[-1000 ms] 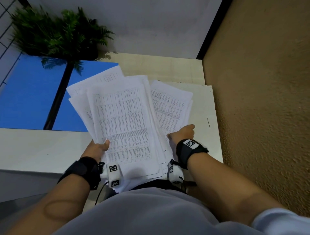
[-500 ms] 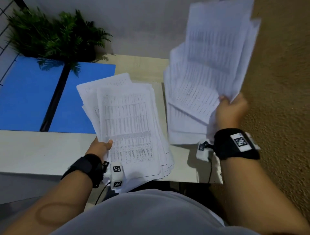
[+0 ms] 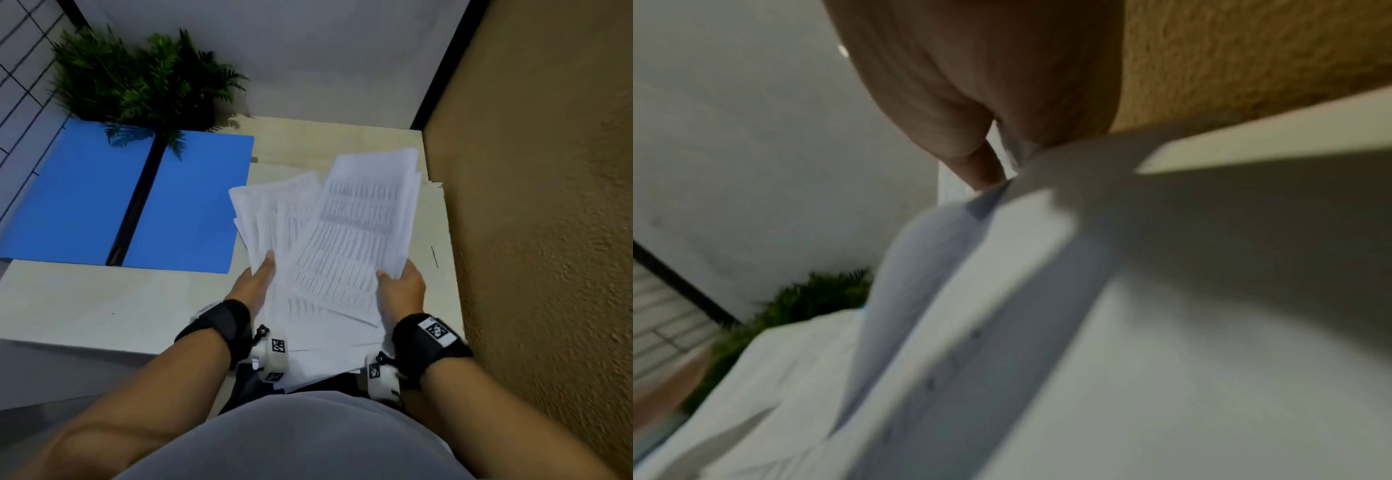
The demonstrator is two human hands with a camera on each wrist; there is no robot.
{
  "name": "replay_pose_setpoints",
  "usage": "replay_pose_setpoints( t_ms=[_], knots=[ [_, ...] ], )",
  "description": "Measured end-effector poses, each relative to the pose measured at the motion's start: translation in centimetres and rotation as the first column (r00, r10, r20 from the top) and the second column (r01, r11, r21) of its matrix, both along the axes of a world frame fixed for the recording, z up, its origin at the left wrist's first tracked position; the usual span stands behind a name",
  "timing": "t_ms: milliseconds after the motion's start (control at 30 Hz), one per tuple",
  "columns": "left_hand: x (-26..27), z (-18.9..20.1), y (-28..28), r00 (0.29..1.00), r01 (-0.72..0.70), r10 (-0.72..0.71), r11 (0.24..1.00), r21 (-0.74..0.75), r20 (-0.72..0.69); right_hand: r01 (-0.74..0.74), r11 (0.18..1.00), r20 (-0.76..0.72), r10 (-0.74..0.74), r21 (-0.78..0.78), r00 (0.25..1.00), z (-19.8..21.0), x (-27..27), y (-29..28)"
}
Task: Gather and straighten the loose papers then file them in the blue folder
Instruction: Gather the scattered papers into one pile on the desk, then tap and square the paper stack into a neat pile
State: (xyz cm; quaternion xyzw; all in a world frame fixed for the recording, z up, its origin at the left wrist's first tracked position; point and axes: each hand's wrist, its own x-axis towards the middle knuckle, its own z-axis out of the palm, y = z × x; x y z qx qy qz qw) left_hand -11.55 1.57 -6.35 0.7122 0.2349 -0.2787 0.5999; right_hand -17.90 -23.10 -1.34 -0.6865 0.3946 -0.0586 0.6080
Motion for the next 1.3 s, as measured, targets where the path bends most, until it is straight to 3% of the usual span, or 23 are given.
replay_pose_setpoints(
  t_ms=[200, 300, 367, 500, 667, 800, 933, 1067, 1300],
  knots=[
    [-0.7, -0.9, 0.2, 0.997, 0.041, -0.047, 0.995, 0.089, 0.064, 0.044, 0.99, -0.053, -0.037, 0.132, 0.998, -2.5, 0.4, -1.2],
    [-0.4, -0.8, 0.3, 0.998, 0.019, -0.023, 0.996, 0.083, 0.05, 0.054, 0.995, -0.051, -0.05, 0.078, 0.997, -1.7, 1.4, -2.9],
    [-0.3, -0.8, 0.5, 0.999, 0.023, -0.028, 0.995, 0.098, 0.045, 0.028, 1.0, -0.094, -0.027, 0.011, 0.995, -1.1, 1.9, -4.1],
    [-0.1, -0.5, 0.3, 0.999, 0.016, -0.018, 0.998, 0.055, 0.042, -0.049, 0.988, -0.147, 0.071, 0.144, 0.987, -1.0, 2.1, -5.8],
    [-0.4, -0.6, -0.6, 0.996, 0.044, -0.047, 0.998, 0.043, 0.07, -0.125, 0.977, -0.155, 0.153, 0.174, 0.976, -1.6, 1.8, -3.2],
    [0.0, -1.1, -0.4, 0.999, -0.032, 0.029, 0.997, 0.066, 0.045, -0.139, 0.99, -0.198, 0.14, 0.022, 0.97, -2.6, 1.8, -2.6],
    [0.3, -0.9, 0.3, 0.998, -0.045, 0.043, 0.997, 0.056, 0.037, -0.272, 0.958, -0.314, 0.23, -0.095, 0.921, -1.7, 2.1, -5.5],
    [0.2, -0.7, 0.0, 0.998, -0.024, 0.019, 0.996, 0.082, 0.06, -0.391, 0.918, -0.37, 0.341, -0.067, 0.864, -1.0, 2.5, -6.1],
    [-0.8, -1.0, -1.9, 0.996, -0.035, 0.031, 0.998, 0.052, 0.086, -0.506, 0.855, -0.415, 0.422, -0.112, 0.806, -1.9, 2.4, -0.2]
  ],
)
